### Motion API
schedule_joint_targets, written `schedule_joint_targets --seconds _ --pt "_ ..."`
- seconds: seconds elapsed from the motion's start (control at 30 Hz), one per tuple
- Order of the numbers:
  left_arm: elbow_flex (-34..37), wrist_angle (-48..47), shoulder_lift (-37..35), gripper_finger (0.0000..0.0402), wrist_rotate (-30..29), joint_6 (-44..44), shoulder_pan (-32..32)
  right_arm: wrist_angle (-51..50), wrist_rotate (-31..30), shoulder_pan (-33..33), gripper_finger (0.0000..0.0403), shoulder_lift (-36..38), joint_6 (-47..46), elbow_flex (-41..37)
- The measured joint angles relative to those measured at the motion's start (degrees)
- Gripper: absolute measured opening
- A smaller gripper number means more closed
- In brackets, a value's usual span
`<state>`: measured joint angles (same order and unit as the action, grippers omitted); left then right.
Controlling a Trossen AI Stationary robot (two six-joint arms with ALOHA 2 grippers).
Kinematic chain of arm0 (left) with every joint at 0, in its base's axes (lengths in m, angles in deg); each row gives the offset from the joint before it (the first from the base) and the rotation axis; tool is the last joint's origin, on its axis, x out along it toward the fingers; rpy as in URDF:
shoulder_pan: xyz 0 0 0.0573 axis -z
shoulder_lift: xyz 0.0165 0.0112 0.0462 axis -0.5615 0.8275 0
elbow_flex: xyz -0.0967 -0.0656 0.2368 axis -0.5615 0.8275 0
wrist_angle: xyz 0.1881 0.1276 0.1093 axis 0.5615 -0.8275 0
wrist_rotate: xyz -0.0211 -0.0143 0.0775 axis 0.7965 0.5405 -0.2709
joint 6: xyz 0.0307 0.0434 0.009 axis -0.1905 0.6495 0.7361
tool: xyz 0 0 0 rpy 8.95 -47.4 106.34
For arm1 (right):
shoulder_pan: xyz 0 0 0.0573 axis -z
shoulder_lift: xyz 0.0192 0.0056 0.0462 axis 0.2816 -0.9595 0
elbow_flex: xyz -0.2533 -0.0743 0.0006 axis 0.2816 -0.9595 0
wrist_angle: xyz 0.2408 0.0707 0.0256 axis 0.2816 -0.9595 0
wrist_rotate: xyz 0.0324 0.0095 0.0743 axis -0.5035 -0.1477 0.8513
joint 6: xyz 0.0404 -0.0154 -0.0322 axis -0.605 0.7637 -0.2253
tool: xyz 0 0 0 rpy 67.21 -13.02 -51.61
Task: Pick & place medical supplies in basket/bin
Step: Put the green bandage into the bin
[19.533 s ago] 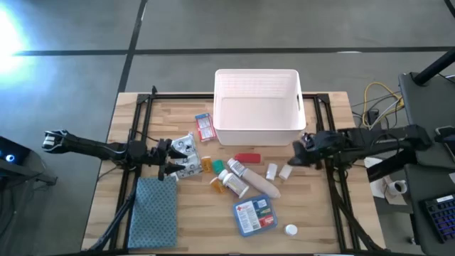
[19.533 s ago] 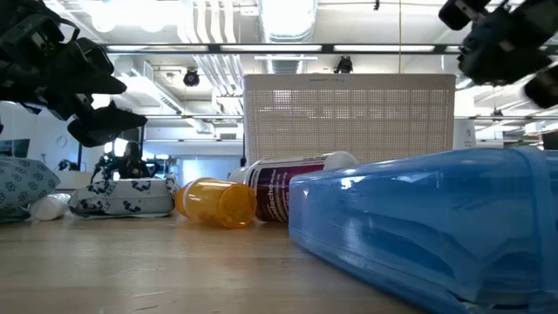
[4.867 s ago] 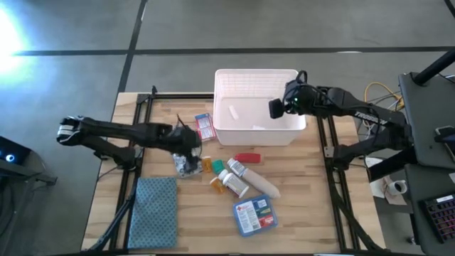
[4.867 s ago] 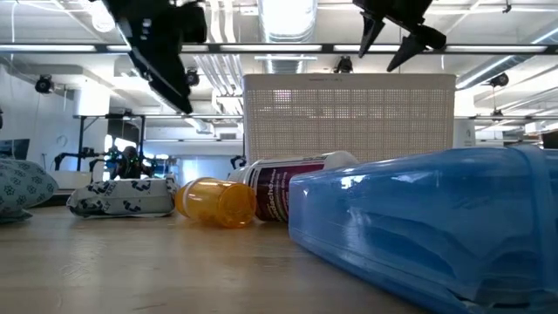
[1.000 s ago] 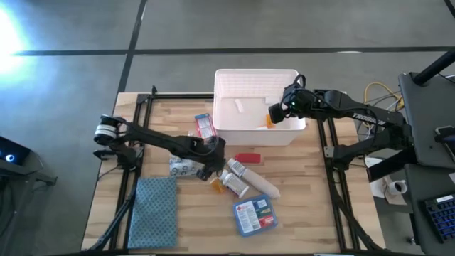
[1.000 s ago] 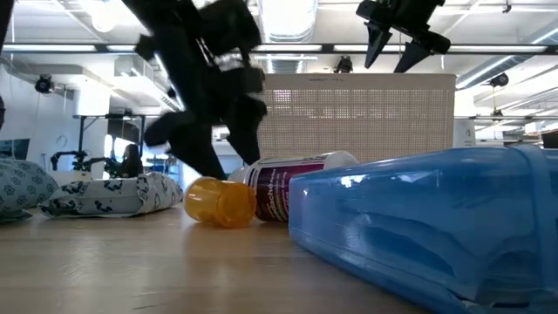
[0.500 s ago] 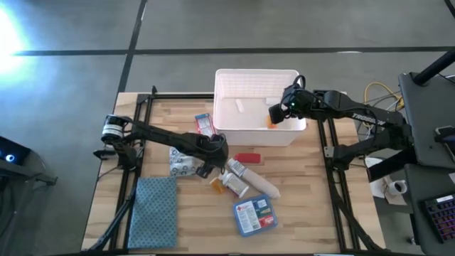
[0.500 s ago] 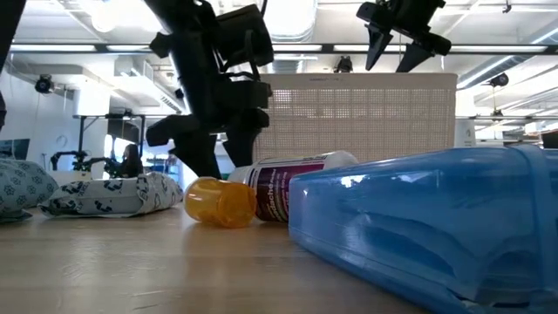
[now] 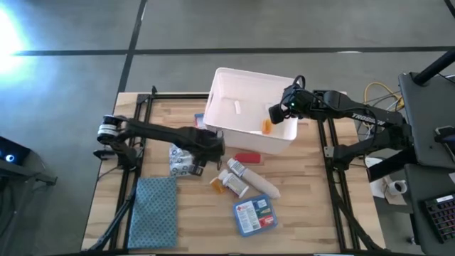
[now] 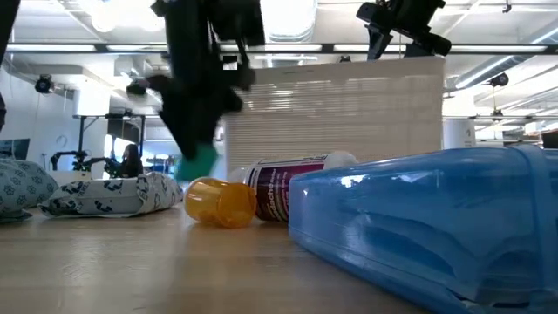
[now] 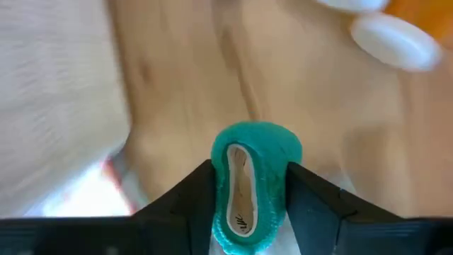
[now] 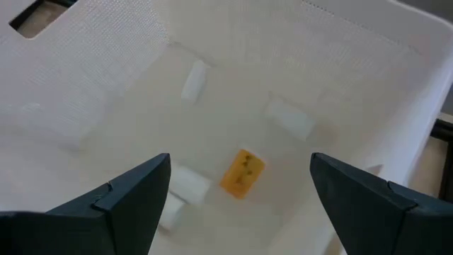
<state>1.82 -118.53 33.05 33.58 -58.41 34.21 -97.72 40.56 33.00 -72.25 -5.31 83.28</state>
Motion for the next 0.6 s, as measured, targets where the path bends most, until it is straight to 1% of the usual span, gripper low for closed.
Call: schedule_joint_targets --seconds 0.07,0.13,0.2,0.27,0.3,0.33,0.4,0.43,0.47,0.5,0.53,0.6 --pt "-3.79 -6.43 -2.07 0.0134 0.05 -3.03 1.00 0.00 -0.02 0.00 0.0329 0.00 0.02 0.00" --pt "-7.42 -9.19 -4.30 0.0134 0.04 -4.63 2.13 0.02 -0.01 0.00 0.0329 0.00 0.07 0.00" --pt "-10.88 -9.05 -6.90 0.0134 0.11 -5.36 3.03 0.02 -0.03 0.00 0.0329 0.00 0.08 -0.03" --pt "-14.97 -6.86 -9.35 0.0134 -0.32 -6.77 3.33 0.06 -0.07 0.00 0.0329 0.00 0.08 -0.04" --pt "-16.95 -4.61 -10.42 0.0134 -2.14 -8.10 3.33 0.05 -0.07 0.00 0.0329 0.00 0.07 -0.04" --pt "-18.68 -1.55 -11.53 0.0133 -5.33 -9.29 3.35 0.07 -0.07 0.00 0.0329 0.00 0.07 -0.04" --pt "-21.24 6.57 -13.73 0.0133 -14.38 -9.45 3.34 0.07 -0.09 0.00 0.0329 0.00 0.04 -0.04" --pt "-21.83 11.27 -14.74 0.0133 -19.06 -8.30 3.11 0.07 -0.09 0.00 0.0329 0.00 0.02 -0.04" --pt "-22.04 16.06 -15.55 0.0133 -22.45 -5.93 2.42 0.07 -0.09 0.00 0.0329 0.00 0.02 -0.04" --pt "-22.00 20.41 -16.22 0.0133 -23.68 -2.73 1.27 0.07 -0.07 0.00 0.0329 0.00 0.02 -0.04" --pt "-21.56 23.89 -16.46 0.0133 -23.52 0.41 -0.18 0.07 -0.06 0.00 0.0329 0.00 0.02 -0.04" --pt "-20.43 27.82 -15.93 0.0133 -22.00 3.68 -3.50 0.04 0.08 0.00 0.0329 0.00 0.00 -0.04"
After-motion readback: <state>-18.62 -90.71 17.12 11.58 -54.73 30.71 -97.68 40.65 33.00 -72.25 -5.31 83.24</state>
